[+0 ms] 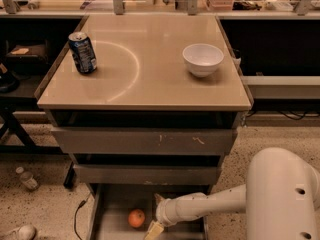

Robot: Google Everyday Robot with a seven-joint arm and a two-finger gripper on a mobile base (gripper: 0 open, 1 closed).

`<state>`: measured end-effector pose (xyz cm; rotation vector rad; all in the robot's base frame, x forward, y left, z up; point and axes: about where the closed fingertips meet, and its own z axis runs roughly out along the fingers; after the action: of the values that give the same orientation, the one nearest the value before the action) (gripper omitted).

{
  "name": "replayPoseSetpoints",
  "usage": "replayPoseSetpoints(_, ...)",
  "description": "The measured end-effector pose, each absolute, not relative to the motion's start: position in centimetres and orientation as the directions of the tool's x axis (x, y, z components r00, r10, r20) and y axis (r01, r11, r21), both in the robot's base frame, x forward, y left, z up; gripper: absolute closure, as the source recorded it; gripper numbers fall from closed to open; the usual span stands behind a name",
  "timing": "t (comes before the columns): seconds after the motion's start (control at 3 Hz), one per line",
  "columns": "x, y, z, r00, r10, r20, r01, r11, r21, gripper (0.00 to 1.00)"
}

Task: Pick orange from bottom drawer and place on counter

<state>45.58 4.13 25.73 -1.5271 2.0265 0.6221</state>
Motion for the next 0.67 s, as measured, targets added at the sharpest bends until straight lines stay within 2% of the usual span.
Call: replayPoseSetpoints(0.67, 46.6, 7.6, 23.0, -0.134, -0.666, -0.733, -0.980, 0.198, 0.000, 0.00)
